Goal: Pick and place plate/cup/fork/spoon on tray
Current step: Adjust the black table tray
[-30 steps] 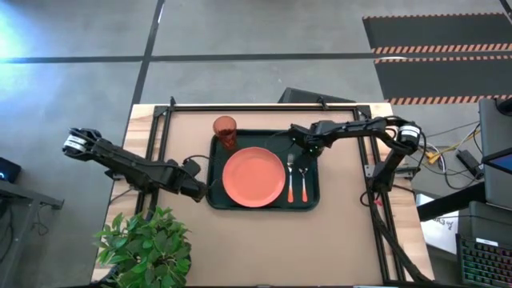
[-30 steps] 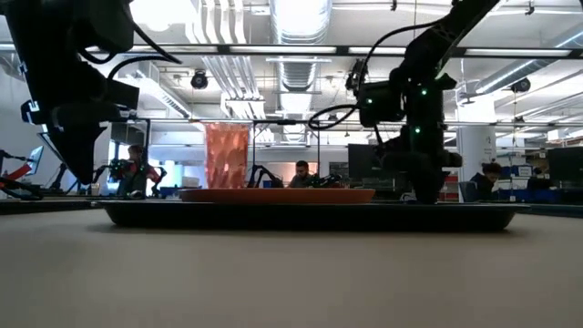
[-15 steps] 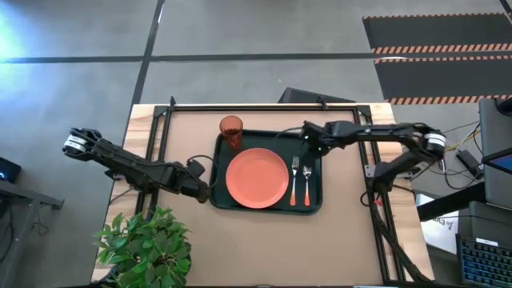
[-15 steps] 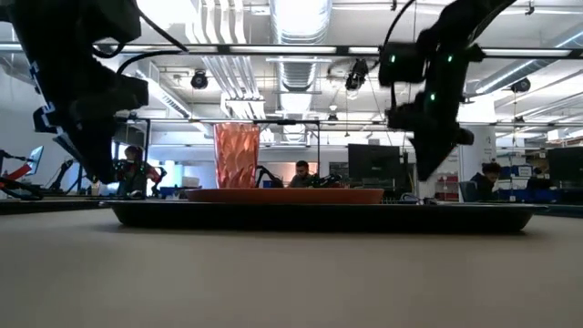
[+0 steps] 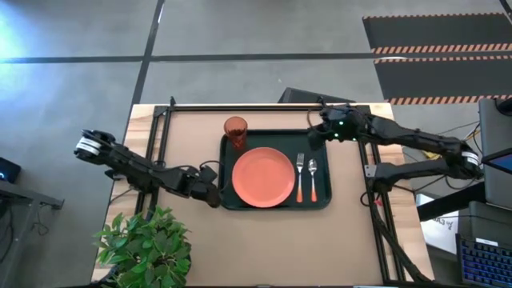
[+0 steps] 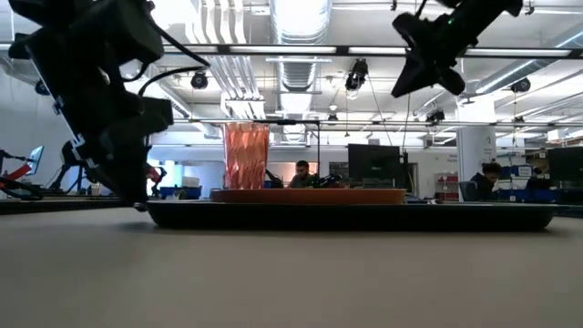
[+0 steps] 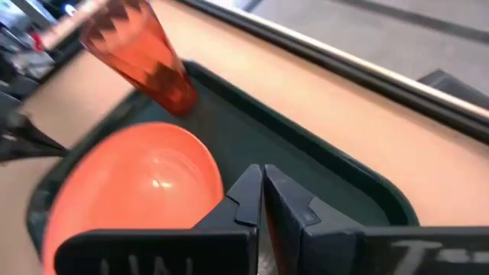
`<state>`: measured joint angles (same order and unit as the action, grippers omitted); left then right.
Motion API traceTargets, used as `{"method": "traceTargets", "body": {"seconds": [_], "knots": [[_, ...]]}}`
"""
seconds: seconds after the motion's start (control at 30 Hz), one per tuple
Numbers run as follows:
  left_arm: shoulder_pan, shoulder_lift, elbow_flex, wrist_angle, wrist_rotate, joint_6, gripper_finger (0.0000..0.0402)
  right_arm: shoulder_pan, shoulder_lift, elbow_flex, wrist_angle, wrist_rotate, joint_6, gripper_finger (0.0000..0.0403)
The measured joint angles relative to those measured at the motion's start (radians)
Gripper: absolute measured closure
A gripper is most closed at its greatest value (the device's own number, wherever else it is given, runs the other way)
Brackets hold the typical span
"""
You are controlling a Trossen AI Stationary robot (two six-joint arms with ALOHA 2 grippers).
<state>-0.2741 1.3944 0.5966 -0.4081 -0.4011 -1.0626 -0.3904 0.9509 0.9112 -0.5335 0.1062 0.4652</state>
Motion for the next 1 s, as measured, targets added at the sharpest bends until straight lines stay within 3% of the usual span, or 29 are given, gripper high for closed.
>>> {"method": "traceTargets", "body": {"seconds": [0.2, 0.37, 0.63, 1.0], "knots": [[0.0, 0.039, 0.009, 0.044, 0.035, 0.001, 0.0401, 0.0, -0.034, 0.0, 0.0, 0.0, 0.0, 0.0394], [0.0, 0.002, 0.023, 0.034, 0.042, 0.002, 0.0401, 0.0, -0.004, 0.0, -0.008, 0.0, 0.0, 0.0394], [0.001, -0.055, 0.058, 0.116, -0.049, 0.03, 0.0402, 0.0, 0.088, 0.0, -0.013, -0.003, -0.017, 0.0394], [0.005, 0.082, 0.051, 0.261, 0.014, 0.029, 0.0402, 0.0, 0.161, 0.0, -0.006, -0.009, -0.032, 0.0394]]}}
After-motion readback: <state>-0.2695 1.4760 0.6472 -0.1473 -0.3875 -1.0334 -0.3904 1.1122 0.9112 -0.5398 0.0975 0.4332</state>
